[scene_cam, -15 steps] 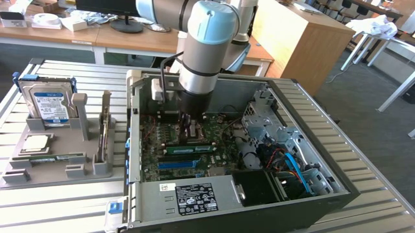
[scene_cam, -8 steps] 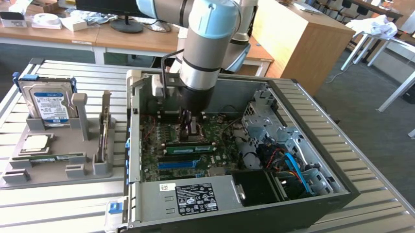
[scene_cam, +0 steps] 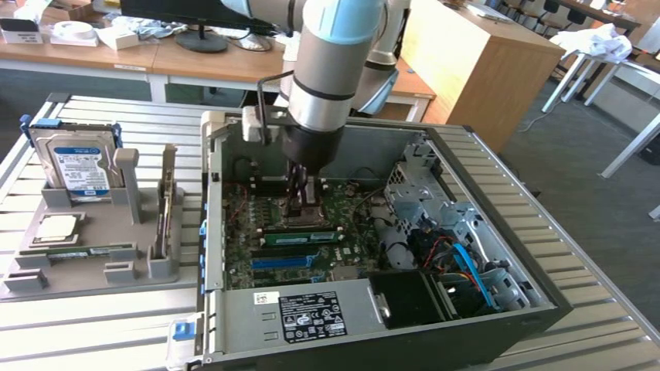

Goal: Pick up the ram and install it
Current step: 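Press down the ram until it locks into place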

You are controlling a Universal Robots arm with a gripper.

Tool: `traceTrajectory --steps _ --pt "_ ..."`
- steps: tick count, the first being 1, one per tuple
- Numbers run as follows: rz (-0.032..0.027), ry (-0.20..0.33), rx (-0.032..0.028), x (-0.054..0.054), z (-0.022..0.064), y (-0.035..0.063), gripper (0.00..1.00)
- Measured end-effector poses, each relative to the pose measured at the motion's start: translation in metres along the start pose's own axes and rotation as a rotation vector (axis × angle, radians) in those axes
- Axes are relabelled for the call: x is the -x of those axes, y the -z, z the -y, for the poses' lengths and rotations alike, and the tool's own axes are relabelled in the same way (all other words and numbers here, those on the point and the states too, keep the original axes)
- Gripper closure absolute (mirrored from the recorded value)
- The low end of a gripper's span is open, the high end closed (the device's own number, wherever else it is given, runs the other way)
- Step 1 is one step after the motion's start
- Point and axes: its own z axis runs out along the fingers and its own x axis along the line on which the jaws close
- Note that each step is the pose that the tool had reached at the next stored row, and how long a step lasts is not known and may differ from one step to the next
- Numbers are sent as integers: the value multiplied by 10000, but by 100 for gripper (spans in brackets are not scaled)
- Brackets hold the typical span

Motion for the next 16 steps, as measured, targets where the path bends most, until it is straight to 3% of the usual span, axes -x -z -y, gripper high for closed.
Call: traceTrajectory --steps 16 --pt "-7 0 0 6 -7 415 90"
